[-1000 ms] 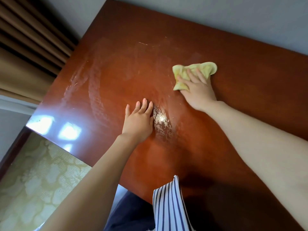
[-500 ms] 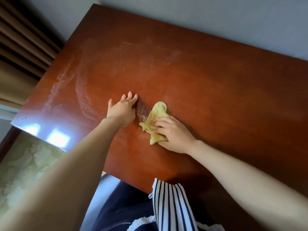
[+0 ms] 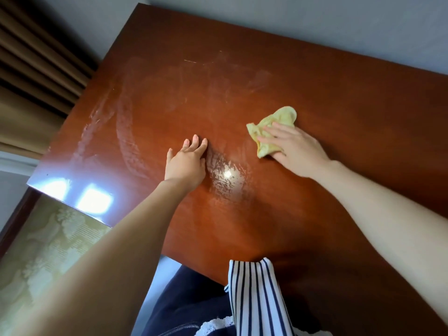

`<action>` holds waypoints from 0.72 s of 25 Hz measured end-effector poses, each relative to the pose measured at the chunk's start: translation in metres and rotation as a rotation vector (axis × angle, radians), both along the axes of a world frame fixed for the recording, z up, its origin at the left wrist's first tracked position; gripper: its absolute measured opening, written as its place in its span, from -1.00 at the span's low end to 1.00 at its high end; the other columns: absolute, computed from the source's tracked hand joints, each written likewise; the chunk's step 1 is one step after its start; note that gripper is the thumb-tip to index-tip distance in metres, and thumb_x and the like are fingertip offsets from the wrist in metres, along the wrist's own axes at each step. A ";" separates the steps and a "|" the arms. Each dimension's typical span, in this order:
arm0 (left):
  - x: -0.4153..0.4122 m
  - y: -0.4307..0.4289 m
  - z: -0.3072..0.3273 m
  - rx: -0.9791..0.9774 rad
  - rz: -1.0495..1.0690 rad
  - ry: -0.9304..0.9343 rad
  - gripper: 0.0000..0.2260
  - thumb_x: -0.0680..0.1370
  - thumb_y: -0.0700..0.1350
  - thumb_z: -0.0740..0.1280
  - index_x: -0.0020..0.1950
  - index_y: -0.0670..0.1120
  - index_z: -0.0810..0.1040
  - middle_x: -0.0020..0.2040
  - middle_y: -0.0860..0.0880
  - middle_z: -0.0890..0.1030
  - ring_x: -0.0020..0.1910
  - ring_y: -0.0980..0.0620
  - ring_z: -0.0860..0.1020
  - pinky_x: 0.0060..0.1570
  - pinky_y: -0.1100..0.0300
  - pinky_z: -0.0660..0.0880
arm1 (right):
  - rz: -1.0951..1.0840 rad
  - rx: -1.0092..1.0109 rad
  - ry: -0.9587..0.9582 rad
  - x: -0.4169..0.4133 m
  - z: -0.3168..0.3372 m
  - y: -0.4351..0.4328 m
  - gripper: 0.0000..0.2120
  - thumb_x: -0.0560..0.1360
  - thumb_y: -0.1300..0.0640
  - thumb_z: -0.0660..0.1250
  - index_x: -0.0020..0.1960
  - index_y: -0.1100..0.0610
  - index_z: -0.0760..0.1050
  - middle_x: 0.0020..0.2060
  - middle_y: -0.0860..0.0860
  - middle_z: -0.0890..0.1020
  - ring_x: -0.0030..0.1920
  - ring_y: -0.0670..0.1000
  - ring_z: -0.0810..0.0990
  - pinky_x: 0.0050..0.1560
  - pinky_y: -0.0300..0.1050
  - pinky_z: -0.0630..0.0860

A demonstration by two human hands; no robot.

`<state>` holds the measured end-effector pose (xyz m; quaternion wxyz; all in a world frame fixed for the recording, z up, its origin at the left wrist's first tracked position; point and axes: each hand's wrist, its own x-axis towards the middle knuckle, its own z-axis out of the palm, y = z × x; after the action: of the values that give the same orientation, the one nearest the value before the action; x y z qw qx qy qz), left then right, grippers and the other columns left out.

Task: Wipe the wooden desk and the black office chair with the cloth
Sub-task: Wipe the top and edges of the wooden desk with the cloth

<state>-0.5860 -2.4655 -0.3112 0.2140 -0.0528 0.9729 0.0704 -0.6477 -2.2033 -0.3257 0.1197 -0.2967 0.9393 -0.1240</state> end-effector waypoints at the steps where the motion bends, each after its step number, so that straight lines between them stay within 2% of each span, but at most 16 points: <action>1: 0.000 0.000 -0.001 0.011 0.006 0.004 -0.52 0.64 -0.16 0.03 0.55 0.06 0.05 0.57 0.03 0.00 0.54 -0.02 -0.02 0.47 -0.15 -0.06 | -0.049 0.001 -0.014 -0.012 0.000 -0.008 -0.55 0.60 0.02 0.16 0.46 -0.16 0.21 0.49 -0.15 0.20 0.51 -0.08 0.06 0.49 0.01 0.02; 4: 0.000 0.000 -0.002 0.028 0.015 -0.007 -0.47 0.61 -0.23 0.05 0.55 0.07 0.03 0.57 0.04 -0.02 0.54 0.00 -0.04 0.46 -0.13 -0.08 | -0.181 0.015 -0.076 -0.036 -0.005 -0.043 -0.58 0.63 -0.01 0.08 0.48 -0.13 0.19 0.51 -0.11 0.15 0.52 -0.02 -0.01 0.49 0.04 0.00; 6: 0.000 -0.002 -0.001 0.024 0.026 -0.016 -0.42 0.58 -0.27 0.07 0.55 0.08 0.00 0.57 0.04 -0.04 0.54 0.00 -0.06 0.46 -0.12 -0.09 | -0.187 0.060 -0.077 -0.040 -0.007 -0.068 -0.57 0.63 -0.02 0.06 0.49 -0.13 0.17 0.53 -0.06 0.11 0.53 0.05 -0.06 0.48 0.12 -0.05; 9: 0.000 -0.002 -0.001 0.018 0.008 -0.021 -0.39 0.56 -0.28 0.08 0.55 0.10 -0.02 0.57 0.06 -0.05 0.54 0.02 -0.07 0.46 -0.12 -0.10 | -0.112 0.103 -0.023 -0.030 -0.008 -0.081 -0.55 0.62 -0.04 0.06 0.51 -0.12 0.13 0.53 -0.03 0.10 0.53 0.08 -0.09 0.46 0.19 -0.08; 13: -0.002 -0.005 0.001 0.012 -0.001 -0.038 -0.38 0.55 -0.29 0.07 0.55 0.10 -0.02 0.57 0.06 -0.04 0.54 0.02 -0.05 0.46 -0.13 -0.11 | 0.047 0.034 -0.041 0.007 -0.008 -0.086 -0.51 0.59 -0.03 0.12 0.51 -0.13 0.12 0.52 -0.04 0.14 0.53 0.03 -0.07 0.47 0.19 -0.11; 16: -0.003 -0.004 0.003 0.000 -0.020 -0.059 -0.39 0.56 -0.28 0.06 0.55 0.09 -0.01 0.57 0.05 -0.05 0.54 0.01 -0.05 0.45 -0.14 -0.10 | 0.129 -0.084 -0.096 0.052 -0.005 -0.082 -0.57 0.56 0.01 0.20 0.43 -0.08 0.33 0.47 -0.04 0.27 0.52 0.01 0.04 0.49 0.15 -0.04; 18: -0.003 -0.003 0.005 -0.009 -0.026 -0.063 -0.40 0.56 -0.27 0.05 0.55 0.07 -0.01 0.57 0.04 -0.04 0.54 0.00 -0.04 0.45 -0.15 -0.09 | 0.198 -0.178 -0.088 0.083 -0.003 -0.073 -0.63 0.53 0.04 0.27 0.33 -0.01 0.48 0.39 -0.03 0.42 0.49 0.02 0.19 0.47 0.14 0.09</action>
<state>-0.5893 -2.4680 -0.3064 0.2453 -0.0434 0.9665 0.0617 -0.5645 -2.2758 -0.3291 0.1459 -0.3918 0.8845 -0.2072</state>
